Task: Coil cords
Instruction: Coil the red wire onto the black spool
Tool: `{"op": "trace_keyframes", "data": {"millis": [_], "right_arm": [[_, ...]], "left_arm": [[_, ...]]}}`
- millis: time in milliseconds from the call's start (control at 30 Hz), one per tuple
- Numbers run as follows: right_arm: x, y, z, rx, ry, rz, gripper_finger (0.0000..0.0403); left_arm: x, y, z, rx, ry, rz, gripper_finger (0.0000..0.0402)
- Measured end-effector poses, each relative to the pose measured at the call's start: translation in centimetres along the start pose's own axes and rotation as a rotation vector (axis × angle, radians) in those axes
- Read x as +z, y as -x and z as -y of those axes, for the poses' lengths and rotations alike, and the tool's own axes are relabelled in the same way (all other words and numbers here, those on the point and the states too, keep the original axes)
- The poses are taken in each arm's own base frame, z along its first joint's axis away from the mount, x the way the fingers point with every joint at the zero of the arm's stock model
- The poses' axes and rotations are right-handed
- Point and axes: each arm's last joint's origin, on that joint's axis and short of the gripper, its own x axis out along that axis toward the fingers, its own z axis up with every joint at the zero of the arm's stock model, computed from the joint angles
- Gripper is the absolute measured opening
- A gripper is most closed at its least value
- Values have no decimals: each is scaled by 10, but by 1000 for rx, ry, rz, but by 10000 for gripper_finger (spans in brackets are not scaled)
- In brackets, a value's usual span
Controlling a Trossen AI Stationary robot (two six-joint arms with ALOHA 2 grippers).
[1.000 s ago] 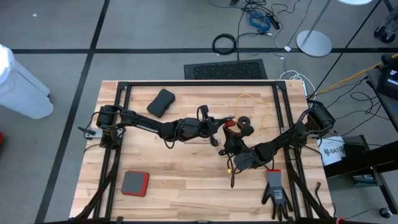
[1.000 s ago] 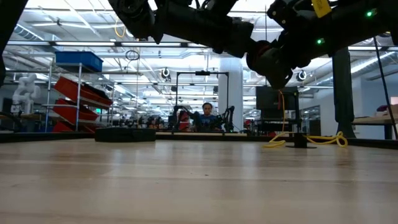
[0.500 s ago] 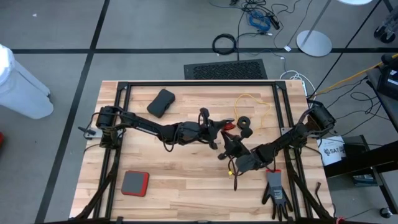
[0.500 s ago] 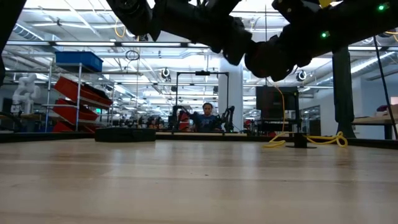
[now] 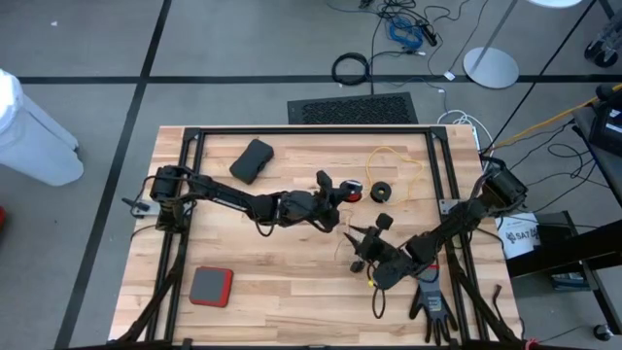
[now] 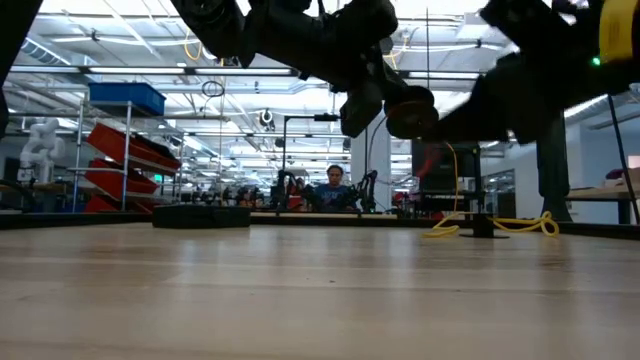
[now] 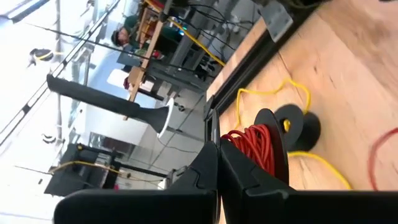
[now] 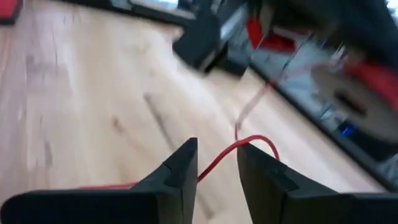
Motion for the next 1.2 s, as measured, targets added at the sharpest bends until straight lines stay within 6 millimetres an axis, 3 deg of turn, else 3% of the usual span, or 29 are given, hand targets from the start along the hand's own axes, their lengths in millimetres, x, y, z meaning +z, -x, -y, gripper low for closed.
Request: {"op": "trace_keyframes", "data": {"millis": [300, 600, 733, 967, 1200], "right_arm": [[-27, 3, 9, 30, -147, -172, 105], [-33, 4, 10, 69, -189, -257, 105], [-30, 4, 10, 49, -168, -213, 105], [-28, -17, 11, -107, -114, -70, 105], [-46, -48, 15, -23, -174, 24, 105]], "left_arm": [[7, 4, 5, -17, -45, 17, 1], [8, 5, 4, -6, -39, 28, 1], [9, 5, 4, -6, -37, 34, 1], [10, 5, 4, -11, -23, 47, 1], [13, 6, 4, -6, 2, 76, 1]]}}
